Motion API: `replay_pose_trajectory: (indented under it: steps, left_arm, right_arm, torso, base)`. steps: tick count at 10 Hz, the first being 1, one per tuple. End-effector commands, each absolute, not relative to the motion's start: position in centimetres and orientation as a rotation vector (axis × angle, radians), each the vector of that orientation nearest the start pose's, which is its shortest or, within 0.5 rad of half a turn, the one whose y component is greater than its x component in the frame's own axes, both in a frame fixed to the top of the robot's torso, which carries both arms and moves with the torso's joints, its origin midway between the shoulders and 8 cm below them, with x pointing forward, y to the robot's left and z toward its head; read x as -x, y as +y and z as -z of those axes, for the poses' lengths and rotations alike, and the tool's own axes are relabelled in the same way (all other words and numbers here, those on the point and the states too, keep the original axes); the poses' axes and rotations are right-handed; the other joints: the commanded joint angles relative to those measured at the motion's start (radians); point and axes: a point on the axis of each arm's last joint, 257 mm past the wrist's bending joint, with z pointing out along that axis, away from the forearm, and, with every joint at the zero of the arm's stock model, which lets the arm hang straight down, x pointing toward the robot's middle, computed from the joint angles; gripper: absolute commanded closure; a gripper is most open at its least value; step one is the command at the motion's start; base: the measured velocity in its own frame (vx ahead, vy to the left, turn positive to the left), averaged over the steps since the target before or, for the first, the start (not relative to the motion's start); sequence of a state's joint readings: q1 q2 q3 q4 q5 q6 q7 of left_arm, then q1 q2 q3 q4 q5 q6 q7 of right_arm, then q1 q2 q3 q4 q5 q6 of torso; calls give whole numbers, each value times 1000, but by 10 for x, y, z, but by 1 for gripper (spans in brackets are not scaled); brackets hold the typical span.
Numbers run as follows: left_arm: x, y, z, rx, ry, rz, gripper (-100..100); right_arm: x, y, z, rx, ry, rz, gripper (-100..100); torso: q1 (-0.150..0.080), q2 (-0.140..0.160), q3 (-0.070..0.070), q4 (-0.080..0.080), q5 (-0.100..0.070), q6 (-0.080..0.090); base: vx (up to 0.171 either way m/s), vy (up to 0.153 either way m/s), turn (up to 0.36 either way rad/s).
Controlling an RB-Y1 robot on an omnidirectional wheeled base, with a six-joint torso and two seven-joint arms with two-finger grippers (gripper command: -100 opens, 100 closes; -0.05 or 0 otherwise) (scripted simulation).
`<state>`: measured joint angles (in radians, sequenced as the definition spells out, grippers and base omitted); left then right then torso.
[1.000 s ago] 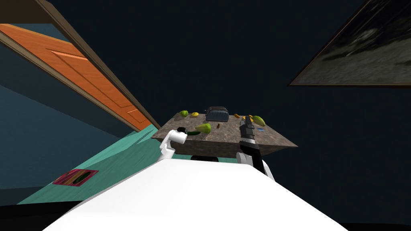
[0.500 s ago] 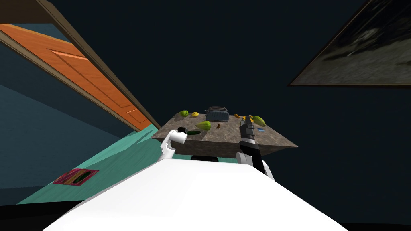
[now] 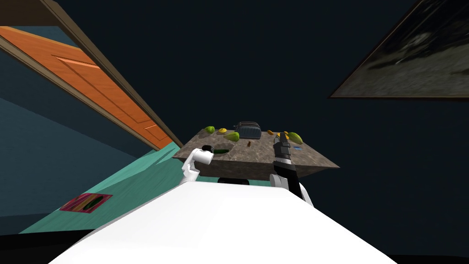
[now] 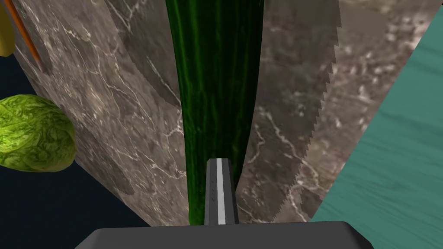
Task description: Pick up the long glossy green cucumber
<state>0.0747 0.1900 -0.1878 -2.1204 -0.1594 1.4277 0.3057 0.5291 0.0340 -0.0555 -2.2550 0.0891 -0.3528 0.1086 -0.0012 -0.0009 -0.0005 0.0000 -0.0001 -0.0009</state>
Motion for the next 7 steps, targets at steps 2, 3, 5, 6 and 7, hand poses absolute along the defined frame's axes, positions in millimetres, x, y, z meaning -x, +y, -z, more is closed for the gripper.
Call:
replay_pose_trajectory:
  steps: [2, 3, 5, 6, 7]
  left_arm:
    - [-398, 258, 310, 1871, 1692, 435, 100]
    - [-397, 258, 310, 1873, 1692, 433, 0]
    - [-407, 246, 309, 1873, 1726, 438, -100]
    - [-411, 240, 309, 1875, 1743, 437, -100]
    - [-416, 234, 310, 1878, 1763, 434, -100]
  right_arm:
    - [-364, -305, 27, -735, 796, -1028, 0]
    - [-364, -305, 27, -735, 796, -1028, 0]
    - [-364, -305, 27, -735, 796, -1028, 0]
    - [-364, -305, 27, -735, 796, -1028, 0]
    - [-364, -305, 27, -735, 796, -1028, 0]
  torso:
    - [0, 0, 0, 0, 0, 0]
    - [0, 0, 0, 0, 0, 0]
    - [0, -1, 0, 0, 0, 0]
    - [-1, 0, 0, 0, 0, 0]
    - [-1, 0, 0, 0, 0, 0]
  base:
    - [-9, -1, -5]
    - [0, 0, 0]
    - [-11, -7, 26]
    - [-16, -9, 20]
    - [-16, -6, 30]
